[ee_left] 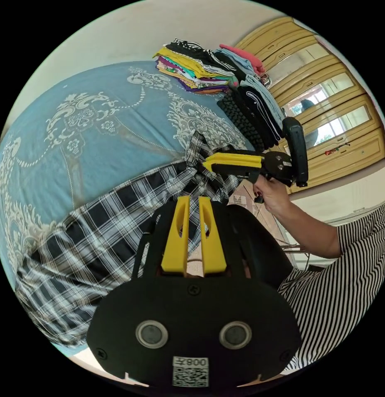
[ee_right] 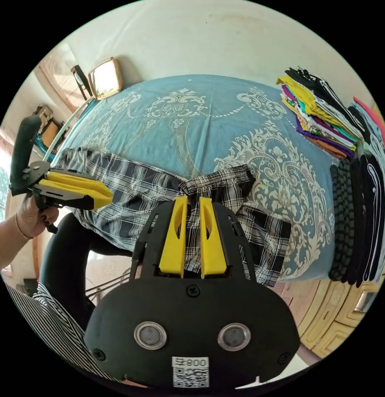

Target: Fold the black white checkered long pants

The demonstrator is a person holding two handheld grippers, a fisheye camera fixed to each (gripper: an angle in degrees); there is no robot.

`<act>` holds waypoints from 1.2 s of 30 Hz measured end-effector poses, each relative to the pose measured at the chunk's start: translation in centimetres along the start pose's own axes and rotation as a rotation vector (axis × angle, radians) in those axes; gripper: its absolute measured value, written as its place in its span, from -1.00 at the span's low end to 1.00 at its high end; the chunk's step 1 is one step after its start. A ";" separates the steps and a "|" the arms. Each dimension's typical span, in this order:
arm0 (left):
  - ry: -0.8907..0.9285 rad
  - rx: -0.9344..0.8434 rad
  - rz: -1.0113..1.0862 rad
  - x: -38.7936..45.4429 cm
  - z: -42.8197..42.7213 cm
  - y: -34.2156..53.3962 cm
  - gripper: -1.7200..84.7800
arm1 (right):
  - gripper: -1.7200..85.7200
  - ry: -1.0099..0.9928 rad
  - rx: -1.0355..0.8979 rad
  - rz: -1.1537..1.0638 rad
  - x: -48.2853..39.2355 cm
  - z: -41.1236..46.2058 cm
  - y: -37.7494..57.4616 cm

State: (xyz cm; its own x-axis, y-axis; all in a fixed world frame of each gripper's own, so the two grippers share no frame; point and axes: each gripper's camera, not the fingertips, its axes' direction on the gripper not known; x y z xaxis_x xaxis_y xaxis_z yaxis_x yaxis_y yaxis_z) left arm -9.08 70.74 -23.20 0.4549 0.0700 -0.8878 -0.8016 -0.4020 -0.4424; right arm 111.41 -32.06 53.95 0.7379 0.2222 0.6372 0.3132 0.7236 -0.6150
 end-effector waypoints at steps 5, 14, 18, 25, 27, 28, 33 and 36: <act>-0.007 -0.025 0.050 0.8 2.8 -5.2 -0.89 | -0.86 0.102 -0.080 -0.017 -1.2 1.6 -0.2; 0.034 -0.027 0.056 1.7 6.7 -10.6 -0.88 | -0.95 -0.150 0.173 0.269 6.5 -6.6 6.0; 0.049 -0.033 0.108 3.3 8.8 -14.3 -0.85 | -0.96 -0.351 0.351 0.527 13.2 -10.8 12.8; -0.001 -0.168 0.267 8.4 15.1 -21.7 -0.79 | -0.96 -0.543 0.407 0.805 21.1 -11.9 21.2; -0.052 -0.193 0.299 9.7 16.6 -23.3 -0.79 | -0.96 -0.559 0.401 0.823 22.1 -12.1 22.3; -0.064 -0.216 0.318 10.4 17.5 -24.2 -0.79 | -0.96 -0.561 0.401 0.827 22.6 -12.4 22.8; -0.087 -0.316 0.386 12.7 20.9 -26.9 -0.89 | -0.96 -0.601 0.387 0.832 25.1 -12.9 24.2; -0.115 -0.294 0.407 13.7 21.1 -27.4 -0.93 | -0.96 -0.622 0.397 0.831 26.5 -13.4 25.0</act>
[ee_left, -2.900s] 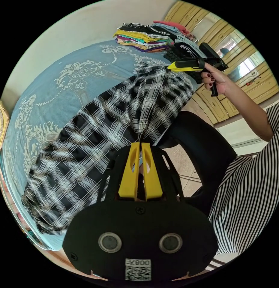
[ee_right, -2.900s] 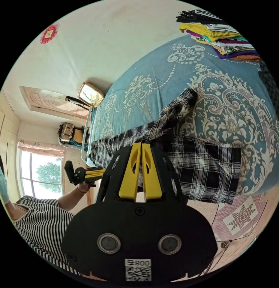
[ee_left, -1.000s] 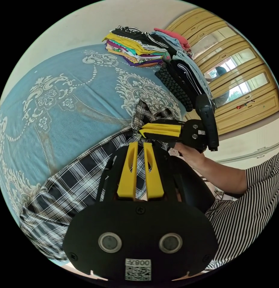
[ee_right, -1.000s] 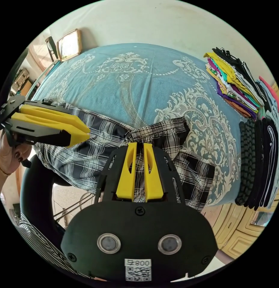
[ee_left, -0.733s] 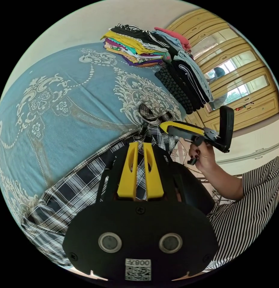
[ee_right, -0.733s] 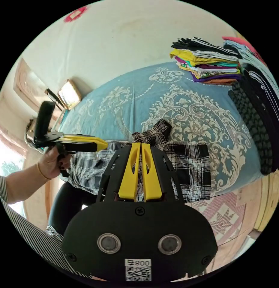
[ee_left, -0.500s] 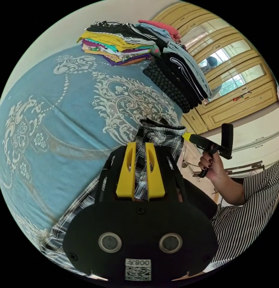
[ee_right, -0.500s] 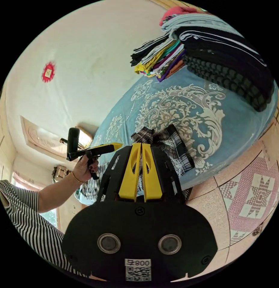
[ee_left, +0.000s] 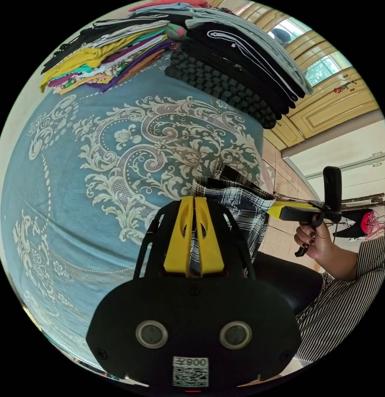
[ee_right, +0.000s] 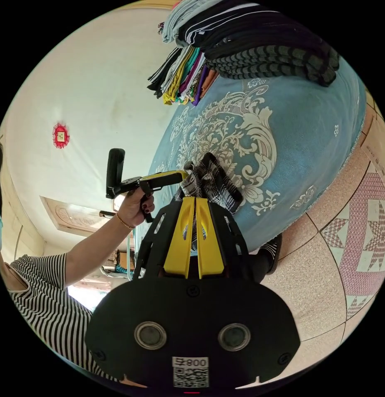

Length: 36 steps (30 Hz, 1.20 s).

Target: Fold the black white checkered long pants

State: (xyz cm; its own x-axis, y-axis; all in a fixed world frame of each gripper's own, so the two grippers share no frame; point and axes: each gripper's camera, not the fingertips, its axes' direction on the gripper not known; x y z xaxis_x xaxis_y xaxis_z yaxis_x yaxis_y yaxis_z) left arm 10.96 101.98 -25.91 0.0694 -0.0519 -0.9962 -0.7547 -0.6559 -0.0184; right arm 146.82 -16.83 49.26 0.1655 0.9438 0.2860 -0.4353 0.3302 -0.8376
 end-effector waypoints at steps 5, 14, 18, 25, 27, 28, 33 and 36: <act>0.026 0.109 0.016 1.4 -2.1 -0.2 -0.95 | -0.96 -0.071 0.013 -0.006 1.0 -2.5 -0.5; -0.004 0.067 0.066 3.6 -0.7 -2.4 -0.96 | -0.96 -0.041 0.037 0.061 5.1 -5.0 -1.2; 0.009 0.155 0.079 4.3 -2.5 -2.3 -0.96 | -0.96 -0.019 0.062 0.003 4.8 -6.5 -1.8; -0.047 0.062 0.053 3.9 -0.6 -2.2 -0.95 | -0.96 0.009 0.044 0.067 9.2 -5.2 -3.3; -0.040 0.060 0.039 3.7 -0.5 -1.8 -0.95 | -0.96 -0.026 0.051 0.108 10.5 -4.8 -3.6; -0.041 0.072 0.031 3.6 -0.7 -1.4 -0.95 | -0.96 -0.041 0.063 0.100 10.8 -4.7 -3.8; -0.035 0.085 0.029 3.0 -1.8 0.4 -0.95 | -0.95 -0.043 0.050 0.109 12.5 -3.9 -4.7; -0.038 0.102 0.000 2.3 -2.7 1.9 -0.95 | -0.94 -0.042 0.067 0.108 13.4 -3.3 -5.2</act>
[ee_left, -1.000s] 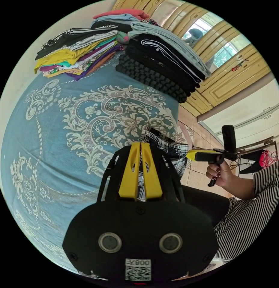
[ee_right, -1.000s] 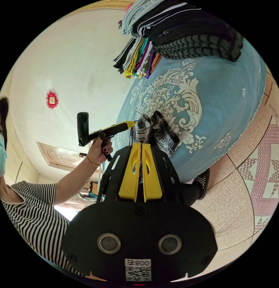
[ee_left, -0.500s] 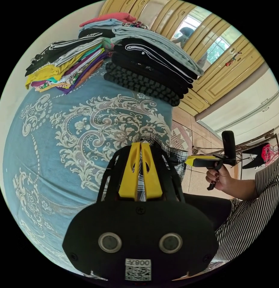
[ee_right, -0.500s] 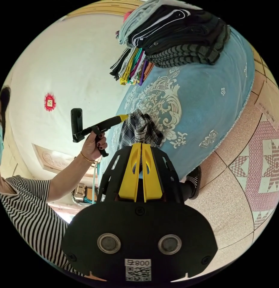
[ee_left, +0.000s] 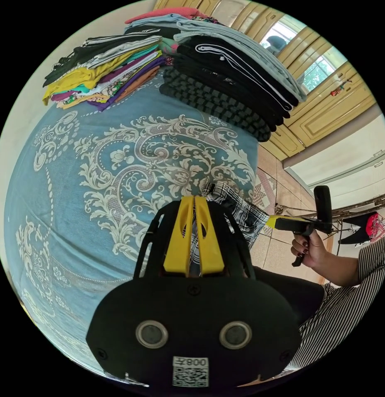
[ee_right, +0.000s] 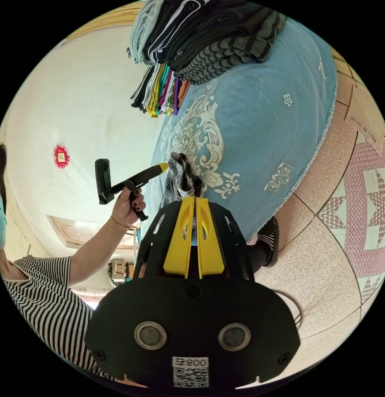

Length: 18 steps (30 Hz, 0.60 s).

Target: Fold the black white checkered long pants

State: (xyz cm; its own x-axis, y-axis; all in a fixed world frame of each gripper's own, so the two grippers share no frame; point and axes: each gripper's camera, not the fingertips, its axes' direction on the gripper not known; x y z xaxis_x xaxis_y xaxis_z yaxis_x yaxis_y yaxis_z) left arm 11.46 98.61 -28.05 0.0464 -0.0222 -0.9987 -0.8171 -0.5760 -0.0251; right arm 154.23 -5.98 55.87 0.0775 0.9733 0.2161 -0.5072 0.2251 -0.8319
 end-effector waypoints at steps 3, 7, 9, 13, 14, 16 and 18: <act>0.008 0.043 -0.030 -0.6 -1.4 1.7 -0.95 | -0.92 -0.005 0.012 -0.017 0.6 0.7 -0.4; 0.058 0.102 -0.027 -0.8 -3.6 4.8 -0.96 | -0.90 -0.003 0.028 -0.028 1.8 2.1 -0.7; 0.056 0.072 -0.020 -0.8 -3.6 6.2 -0.96 | -0.89 0.005 0.025 -0.039 2.2 3.1 -0.8; -0.004 -0.024 -0.056 -1.7 -3.0 8.8 -0.96 | -0.86 0.010 0.015 -0.032 4.1 6.1 -1.2; 0.014 -0.012 -0.077 -2.1 -3.5 9.7 -0.96 | -0.86 0.006 0.015 -0.023 4.5 6.5 -1.2; 0.024 0.023 -0.091 -2.4 -4.8 11.2 -0.96 | -0.84 -0.021 0.022 -0.017 5.6 8.0 -1.1; 0.026 0.055 -0.091 -2.5 -6.3 13.1 -0.96 | -0.83 -0.023 0.020 -0.016 6.4 9.1 -1.0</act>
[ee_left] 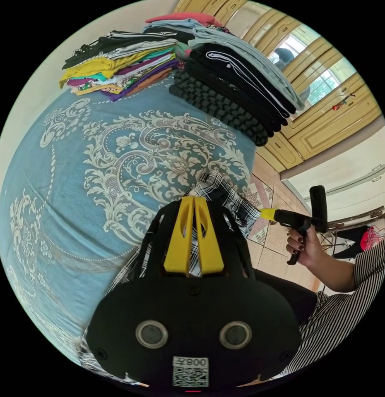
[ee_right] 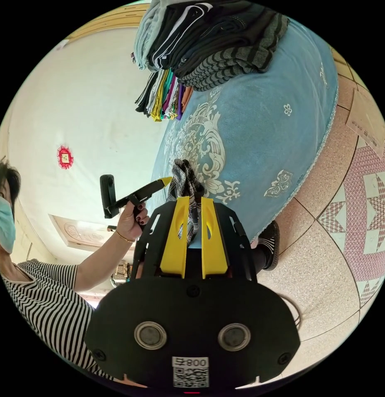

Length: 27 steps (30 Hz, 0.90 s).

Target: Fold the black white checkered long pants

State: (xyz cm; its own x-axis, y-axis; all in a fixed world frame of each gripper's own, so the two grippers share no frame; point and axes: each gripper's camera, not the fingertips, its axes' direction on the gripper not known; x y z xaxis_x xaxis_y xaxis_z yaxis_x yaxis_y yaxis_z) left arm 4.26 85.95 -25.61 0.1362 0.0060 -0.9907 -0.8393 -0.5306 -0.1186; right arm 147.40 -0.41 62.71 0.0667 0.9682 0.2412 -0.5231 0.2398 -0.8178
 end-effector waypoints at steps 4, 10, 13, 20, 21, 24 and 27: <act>0.010 0.068 -0.063 -1.6 -4.1 6.3 -0.96 | -0.83 -0.001 0.007 -0.038 0.9 2.6 0.3; -0.019 0.108 -0.372 -7.2 -10.3 20.7 -0.95 | -0.83 -0.004 -0.075 -0.228 -1.2 9.3 1.1; -0.082 0.104 -0.583 -11.0 -13.8 29.5 -0.94 | -0.83 -0.032 -0.188 -0.347 -3.0 15.3 2.1; -0.259 0.136 -0.868 -19.6 -21.8 44.5 -0.86 | -0.83 -0.117 -0.509 -0.536 -5.9 32.4 6.8; -0.271 0.135 -0.875 -20.3 -22.2 45.2 -0.85 | -0.83 -0.130 -0.567 -0.556 -6.2 35.6 7.9; -0.288 0.081 -0.879 -23.4 -23.3 48.1 -0.87 | -0.83 -0.123 -0.689 -0.634 -7.0 43.3 10.8; -0.309 -0.027 -0.854 -24.8 -23.1 51.0 -0.93 | -0.83 -0.099 -0.798 -0.721 -7.7 50.7 13.6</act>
State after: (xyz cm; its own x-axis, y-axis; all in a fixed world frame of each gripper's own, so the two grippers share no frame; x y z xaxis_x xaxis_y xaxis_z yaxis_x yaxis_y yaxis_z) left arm -29.78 39.14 -5.55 0.5559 0.6312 -0.5408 -0.5042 -0.2612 -0.8231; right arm 96.63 -8.26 76.22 0.0496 0.5784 0.8143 0.3185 0.7636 -0.5617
